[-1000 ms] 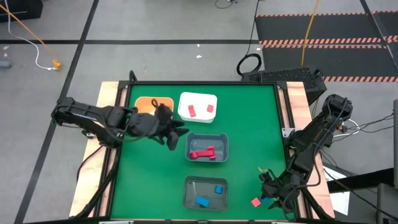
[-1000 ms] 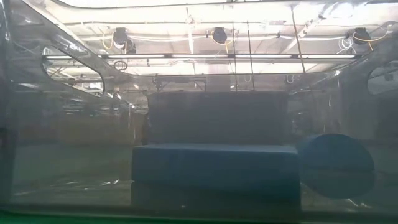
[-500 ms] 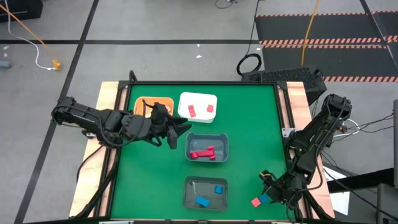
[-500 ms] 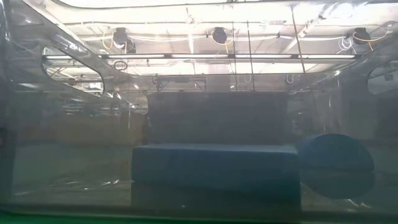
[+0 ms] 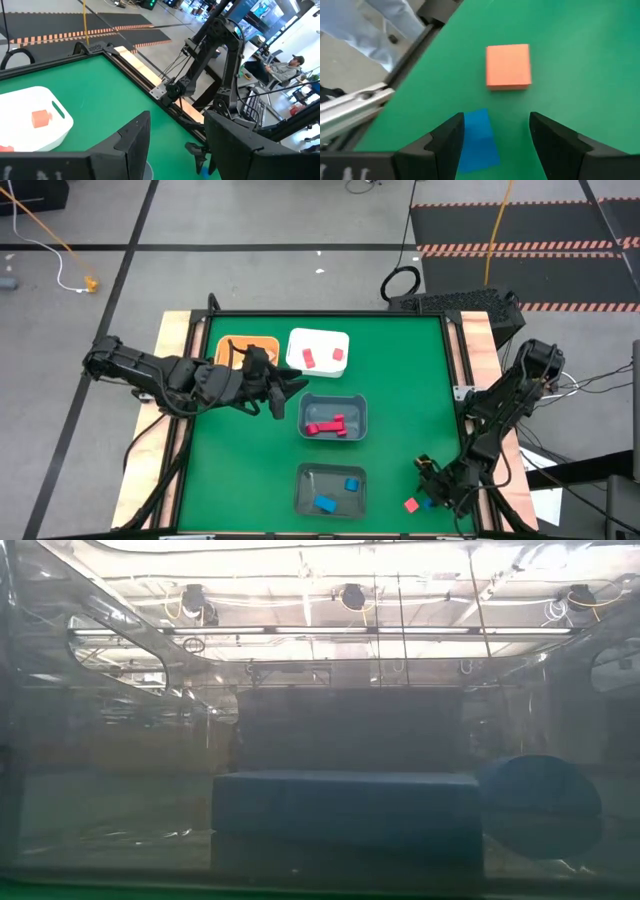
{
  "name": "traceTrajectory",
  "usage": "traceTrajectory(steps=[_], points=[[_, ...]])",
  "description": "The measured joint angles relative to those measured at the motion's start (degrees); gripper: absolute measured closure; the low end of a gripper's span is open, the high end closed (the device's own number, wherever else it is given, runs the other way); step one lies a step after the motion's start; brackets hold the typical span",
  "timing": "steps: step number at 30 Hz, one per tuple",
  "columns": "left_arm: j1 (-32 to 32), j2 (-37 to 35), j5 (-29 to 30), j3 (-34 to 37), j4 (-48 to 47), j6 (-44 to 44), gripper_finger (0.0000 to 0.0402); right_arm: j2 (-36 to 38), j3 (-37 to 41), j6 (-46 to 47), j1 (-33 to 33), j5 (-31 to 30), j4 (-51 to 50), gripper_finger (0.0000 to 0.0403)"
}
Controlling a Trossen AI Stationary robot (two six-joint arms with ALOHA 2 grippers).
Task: Sort & place blocks by color
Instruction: Put the blue wooden block into the black bin
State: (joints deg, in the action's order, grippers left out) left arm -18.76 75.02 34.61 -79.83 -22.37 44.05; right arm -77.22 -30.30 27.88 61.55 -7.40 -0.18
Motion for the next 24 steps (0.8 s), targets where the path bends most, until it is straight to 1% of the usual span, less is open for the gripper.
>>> traceTrajectory(steps=[3,7,10,13,18,24], points=[[0.0,0.02,0.0,0.0,-0.04,-0.38,0.0215,-0.53,0.0,1.9,1.45,-0.67,1.71,0.0188],[0.02,0.02,0.01,0.0,-0.07,-1.62,0.0215,-0.19,0.0,1.53,2.46,-4.85,2.57,0.0188],[0.04,0.02,0.0,0.0,-0.09,-1.75,0.0215,0.88,0.0,4.64,2.53,-4.53,2.96,0.0188],[0.02,0.02,0.0,0.0,-0.11,-1.77,0.0215,1.38,0.0,7.91,4.18,-4.37,3.24,0.0188],[0.0,0.02,0.0,0.0,-0.11,-1.89,0.0215,1.38,0.0,6.54,7.21,-4.53,1.69,0.0188],[0.0,0.02,0.0,0.0,-0.12,-1.88,0.0215,-0.11,0.0,4.53,7.61,-4.93,-2.23,0.0188]])
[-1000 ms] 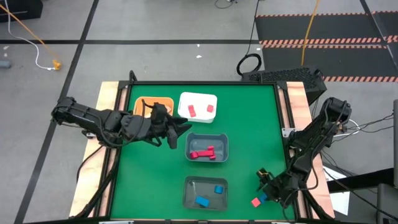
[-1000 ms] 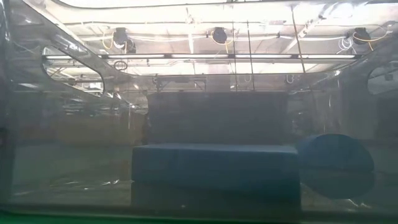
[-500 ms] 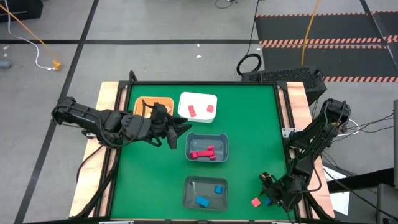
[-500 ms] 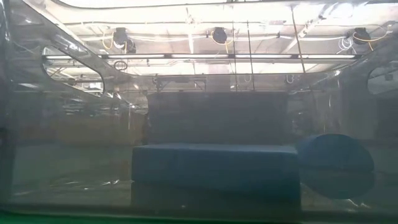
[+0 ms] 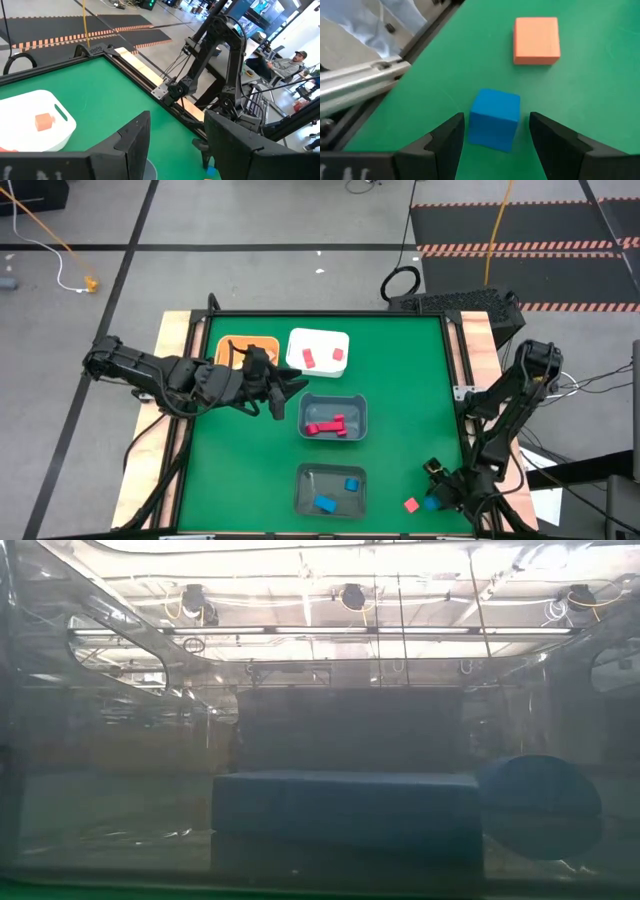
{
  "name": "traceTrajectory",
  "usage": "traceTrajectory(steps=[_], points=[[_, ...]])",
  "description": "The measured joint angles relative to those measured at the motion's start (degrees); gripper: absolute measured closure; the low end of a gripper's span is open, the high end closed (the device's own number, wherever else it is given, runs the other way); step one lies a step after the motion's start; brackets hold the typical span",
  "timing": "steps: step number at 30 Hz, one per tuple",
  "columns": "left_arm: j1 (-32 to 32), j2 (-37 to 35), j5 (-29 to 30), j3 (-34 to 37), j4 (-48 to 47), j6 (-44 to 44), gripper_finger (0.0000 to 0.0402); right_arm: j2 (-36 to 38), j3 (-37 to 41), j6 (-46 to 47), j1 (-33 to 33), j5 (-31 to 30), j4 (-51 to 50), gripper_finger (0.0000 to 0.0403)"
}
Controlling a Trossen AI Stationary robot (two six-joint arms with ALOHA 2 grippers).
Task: Sort & place blocks by color
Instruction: Put the blue wooden block into the black bin
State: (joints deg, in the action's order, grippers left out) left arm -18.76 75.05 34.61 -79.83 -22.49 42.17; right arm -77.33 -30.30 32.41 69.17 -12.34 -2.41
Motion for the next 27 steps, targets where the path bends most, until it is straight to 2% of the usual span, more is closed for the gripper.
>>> traceTrajectory(steps=[10,13,18,23,27], points=[[0.0,0.0,0.0,0.0,0.01,0.42,0.0215,-4.1,-0.17,2.79,0.0,-2.01,1.37,0.0195],[0.0,0.0,0.0,0.0,0.01,0.39,0.0215,-4.21,-0.17,3.25,-0.02,-2.32,1.23,0.022],[0.0,0.0,-0.01,0.0,-0.02,0.35,0.0215,-4.1,-0.13,5.07,-0.04,-2.9,1.02,0.0288],[0.0,0.0,-0.02,0.0,-0.22,0.0,0.0215,-3.22,-0.11,9.99,-0.05,-2.75,0.91,0.0288],[0.01,0.0,-0.02,0.0,-1.02,-0.13,0.0215,0.2,0.09,12.58,-0.09,-2.38,0.05,0.0288]])
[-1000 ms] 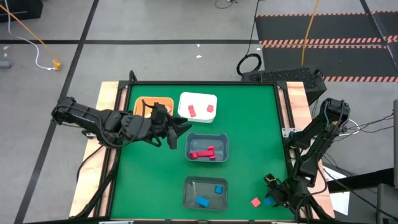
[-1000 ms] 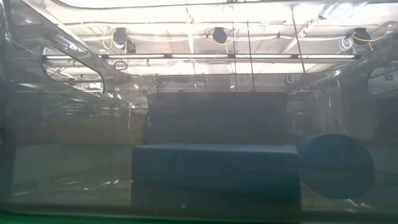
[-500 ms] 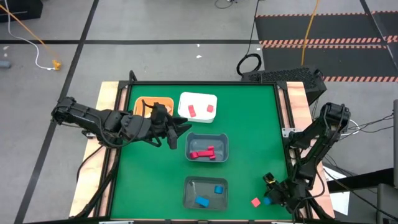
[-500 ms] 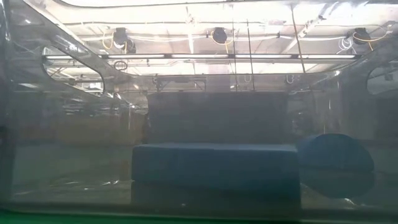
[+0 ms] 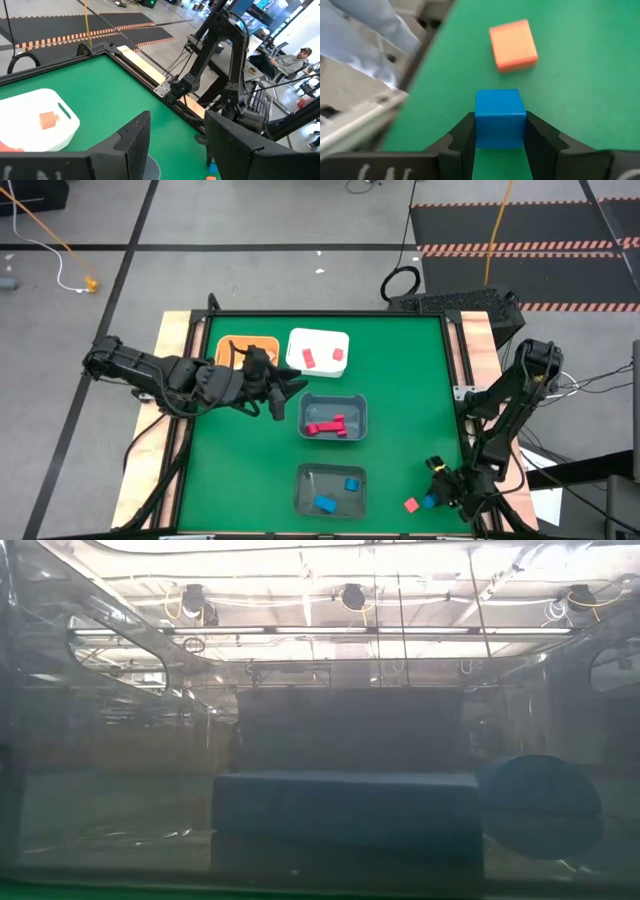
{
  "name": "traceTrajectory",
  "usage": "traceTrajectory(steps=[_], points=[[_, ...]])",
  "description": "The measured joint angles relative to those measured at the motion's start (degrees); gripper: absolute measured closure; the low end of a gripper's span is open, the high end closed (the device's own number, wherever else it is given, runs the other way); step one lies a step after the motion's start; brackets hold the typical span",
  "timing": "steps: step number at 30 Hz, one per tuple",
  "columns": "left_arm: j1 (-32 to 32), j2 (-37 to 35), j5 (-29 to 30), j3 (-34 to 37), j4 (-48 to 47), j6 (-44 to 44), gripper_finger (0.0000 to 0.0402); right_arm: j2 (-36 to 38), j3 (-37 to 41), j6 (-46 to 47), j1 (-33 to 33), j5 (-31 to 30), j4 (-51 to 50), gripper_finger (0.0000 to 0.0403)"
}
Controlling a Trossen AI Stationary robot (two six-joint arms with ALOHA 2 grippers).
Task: Sort & place blocks by color
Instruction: Put the blue wooden block into the black bin
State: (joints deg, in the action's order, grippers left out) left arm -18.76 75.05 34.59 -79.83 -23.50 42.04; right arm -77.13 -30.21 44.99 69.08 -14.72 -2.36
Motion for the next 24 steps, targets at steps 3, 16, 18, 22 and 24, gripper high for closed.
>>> traceTrajectory(steps=[3,16,18,22,24], points=[[0.01,0.0,-0.03,0.0,-0.75,0.04,0.0215,3.91,-0.01,-0.03,-0.16,-1.61,0.04,0.0288],[-1.13,0.0,-1.84,0.0,-0.8,-3.78,0.0215,11.62,-0.05,-13.52,-11.97,-25.66,12.11,0.0288],[-1.4,0.0,-2.16,0.0,-0.79,-4.83,0.0215,10.42,-0.05,-17.54,-14.79,-25.36,18.43,0.0288],[-1.85,0.0,-3.86,0.0,-0.82,-6.21,0.0215,6.91,-0.07,-24.32,-19.8,-21.79,31.65,0.0288],[-2.01,0.0,-4.2,0.0,-0.99,-6.38,0.0215,4.82,-0.07,-26.08,-21.61,-20.5,36.87,0.0288]])
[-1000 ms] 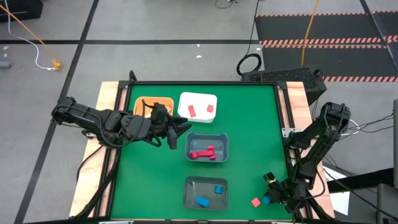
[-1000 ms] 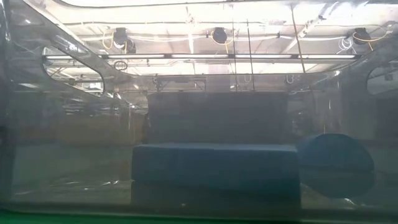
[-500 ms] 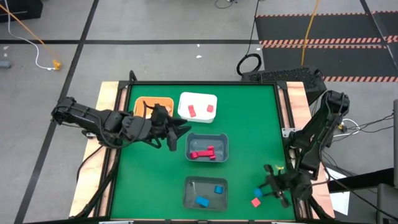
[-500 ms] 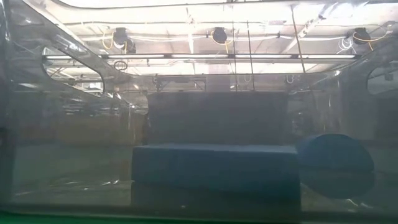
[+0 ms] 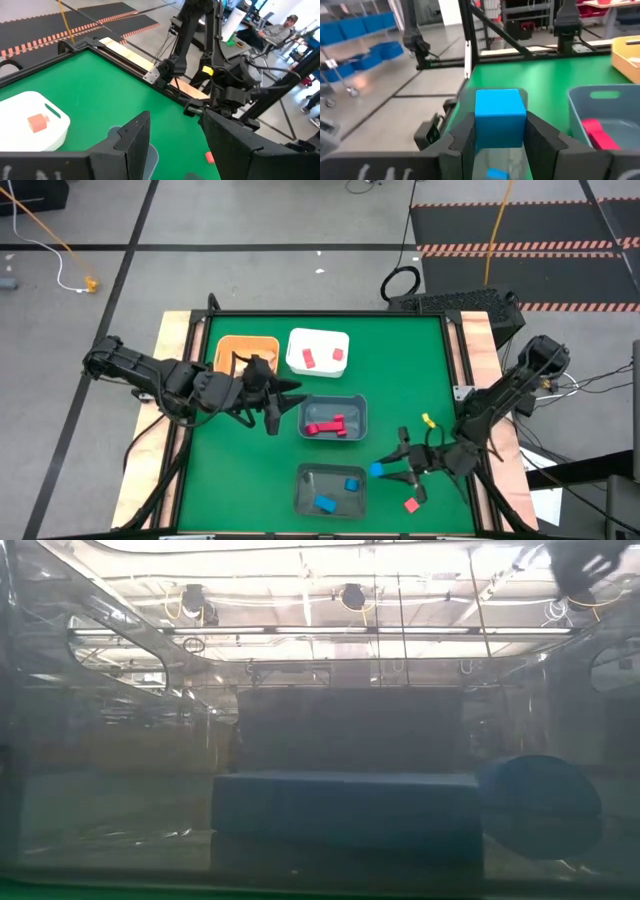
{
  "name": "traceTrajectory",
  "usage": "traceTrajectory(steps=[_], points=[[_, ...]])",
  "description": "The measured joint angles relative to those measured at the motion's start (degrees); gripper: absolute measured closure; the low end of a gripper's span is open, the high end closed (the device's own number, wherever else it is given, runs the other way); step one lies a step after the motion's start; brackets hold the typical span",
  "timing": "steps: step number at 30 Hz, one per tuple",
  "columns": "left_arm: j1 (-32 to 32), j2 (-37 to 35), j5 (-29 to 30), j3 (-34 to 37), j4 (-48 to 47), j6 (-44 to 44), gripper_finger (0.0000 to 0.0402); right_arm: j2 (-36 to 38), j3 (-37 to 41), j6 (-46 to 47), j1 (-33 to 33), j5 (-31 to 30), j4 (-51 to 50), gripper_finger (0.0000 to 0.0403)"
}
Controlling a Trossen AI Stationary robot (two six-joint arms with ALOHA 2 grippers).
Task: Sort & place blocks by color
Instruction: Put the blue wooden block into the black bin, then put the orange wooden block into the white bin
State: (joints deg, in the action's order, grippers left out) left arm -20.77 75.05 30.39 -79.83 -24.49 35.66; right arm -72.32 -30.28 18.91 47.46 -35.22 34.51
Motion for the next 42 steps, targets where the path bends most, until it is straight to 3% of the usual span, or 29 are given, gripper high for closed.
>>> traceTrajectory(steps=[8,16,26,34,42], points=[[-0.74,0.0,-0.15,0.0,-0.91,0.41,0.0215,-10.02,-0.97,5.94,-3.89,5.52,10.41,0.0288],[-1.48,0.0,-0.17,0.0,-2.82,0.68,0.0215,-16.72,-7.17,5.53,-4.46,9.68,12.18,0.0288],[-3.36,0.02,-0.15,0.0,-3.86,0.61,0.0215,-17.84,-7.18,7.72,-5.18,10.05,5.15,0.0288],[-3.74,0.02,-0.15,0.0,-4.04,0.59,0.0215,-17.79,-7.17,12.5,-5.51,9.99,6.05,0.0231],[-4.36,0.02,-0.13,0.0,-4.12,0.46,0.0215,-17.79,-7.17,18.7,-5.55,10.04,3.28,0.0223]])
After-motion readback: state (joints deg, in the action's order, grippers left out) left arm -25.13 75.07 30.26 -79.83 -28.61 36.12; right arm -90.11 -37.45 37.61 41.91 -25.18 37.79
